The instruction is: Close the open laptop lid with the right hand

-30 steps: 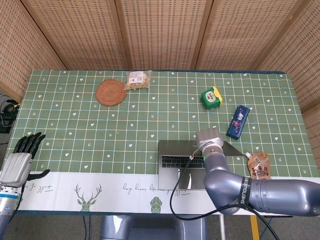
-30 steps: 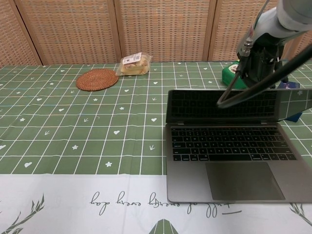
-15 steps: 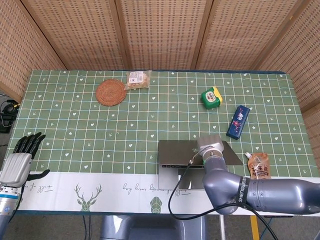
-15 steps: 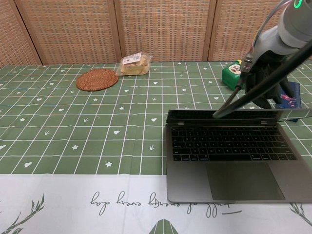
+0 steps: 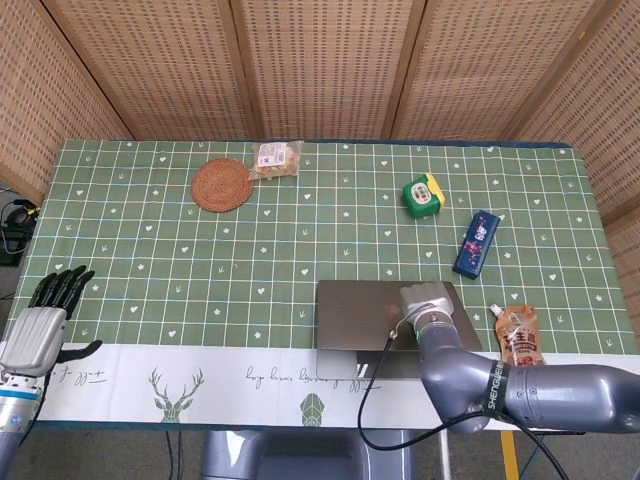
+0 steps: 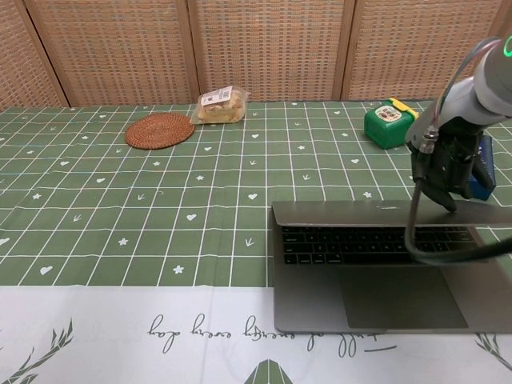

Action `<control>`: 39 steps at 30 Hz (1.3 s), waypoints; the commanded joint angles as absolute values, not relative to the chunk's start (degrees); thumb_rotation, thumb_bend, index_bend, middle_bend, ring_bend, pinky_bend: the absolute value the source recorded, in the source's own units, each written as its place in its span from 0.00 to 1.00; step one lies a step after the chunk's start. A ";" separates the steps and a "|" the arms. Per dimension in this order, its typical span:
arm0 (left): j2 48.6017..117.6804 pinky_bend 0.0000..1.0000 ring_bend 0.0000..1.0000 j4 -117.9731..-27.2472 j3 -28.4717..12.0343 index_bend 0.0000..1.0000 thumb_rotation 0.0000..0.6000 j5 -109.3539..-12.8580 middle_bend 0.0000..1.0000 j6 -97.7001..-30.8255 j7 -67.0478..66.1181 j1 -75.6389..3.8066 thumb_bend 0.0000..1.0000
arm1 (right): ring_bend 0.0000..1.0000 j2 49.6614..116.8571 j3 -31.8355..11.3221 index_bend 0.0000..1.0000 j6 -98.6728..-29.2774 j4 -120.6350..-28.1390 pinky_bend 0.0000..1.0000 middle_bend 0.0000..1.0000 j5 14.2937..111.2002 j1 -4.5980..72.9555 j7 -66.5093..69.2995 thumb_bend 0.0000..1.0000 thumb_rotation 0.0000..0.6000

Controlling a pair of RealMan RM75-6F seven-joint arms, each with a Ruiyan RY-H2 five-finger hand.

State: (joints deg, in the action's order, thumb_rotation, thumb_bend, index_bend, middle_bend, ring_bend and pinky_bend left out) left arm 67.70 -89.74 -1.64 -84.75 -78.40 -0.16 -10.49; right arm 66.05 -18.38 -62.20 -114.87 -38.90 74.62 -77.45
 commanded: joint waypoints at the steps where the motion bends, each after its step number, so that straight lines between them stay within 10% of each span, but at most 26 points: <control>1: 67.66 0.00 0.00 -89.88 -1.55 0.00 1.00 -84.94 0.00 -78.54 -0.26 -10.44 0.14 | 0.44 66.10 -17.76 0.65 -61.83 -115.40 0.48 0.53 -37.83 73.88 -76.68 0.99 1.00; 39: 67.73 0.00 0.00 -90.49 -0.99 0.00 1.00 -87.30 0.00 -81.25 -2.60 -9.52 0.14 | 0.42 69.34 -7.93 0.64 -57.79 -115.94 0.46 0.50 -21.77 68.39 -64.23 0.91 1.00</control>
State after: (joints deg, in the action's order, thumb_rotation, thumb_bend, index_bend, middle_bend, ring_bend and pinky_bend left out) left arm 67.72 -90.49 -1.00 -87.28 -81.24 -2.59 -9.52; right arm 69.30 -8.04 -57.89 -116.01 -21.87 68.41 -64.33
